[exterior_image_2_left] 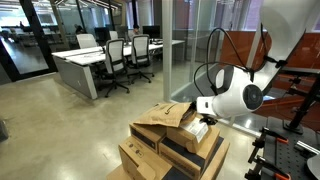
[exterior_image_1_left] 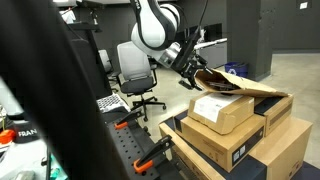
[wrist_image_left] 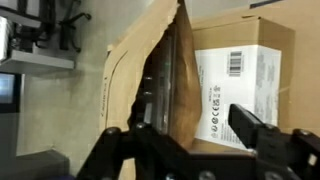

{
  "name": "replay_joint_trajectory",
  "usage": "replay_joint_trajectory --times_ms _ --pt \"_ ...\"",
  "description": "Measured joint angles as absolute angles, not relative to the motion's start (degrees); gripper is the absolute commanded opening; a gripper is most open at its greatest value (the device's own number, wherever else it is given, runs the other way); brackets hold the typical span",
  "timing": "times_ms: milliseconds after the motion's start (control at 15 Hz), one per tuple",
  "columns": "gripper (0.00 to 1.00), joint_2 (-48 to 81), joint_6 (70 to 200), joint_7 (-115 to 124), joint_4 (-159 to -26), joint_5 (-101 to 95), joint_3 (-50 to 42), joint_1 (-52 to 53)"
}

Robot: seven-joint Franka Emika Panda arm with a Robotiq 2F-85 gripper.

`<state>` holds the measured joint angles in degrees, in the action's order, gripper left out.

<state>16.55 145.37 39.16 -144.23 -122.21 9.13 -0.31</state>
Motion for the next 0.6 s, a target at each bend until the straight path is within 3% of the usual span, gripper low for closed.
replay_joint_trajectory --times_ms 67,133,200,267,333,400,467,600 --pt "0.97 16.55 145.38 39.16 -144.25 -122.21 9.16 -0.33" --pt "0.67 16.55 145.38 39.16 -144.30 -122.21 9.20 -0.33" --pt "1.00 16.55 145.38 39.16 -144.35 -122.21 9.24 -0.33" --pt "1.00 16.55 145.38 39.16 -144.41 -122.22 9.27 -0.33" --pt "0.75 16.55 145.38 39.16 -144.47 -122.21 9.28 -0.34" --pt "0.99 16.55 145.38 39.16 -144.53 -122.22 9.28 -0.36" --pt "0.70 16.55 145.38 39.16 -144.59 -122.22 9.28 -0.40" --pt "0.67 16.55 145.38 39.16 -144.74 -122.22 9.29 -0.54"
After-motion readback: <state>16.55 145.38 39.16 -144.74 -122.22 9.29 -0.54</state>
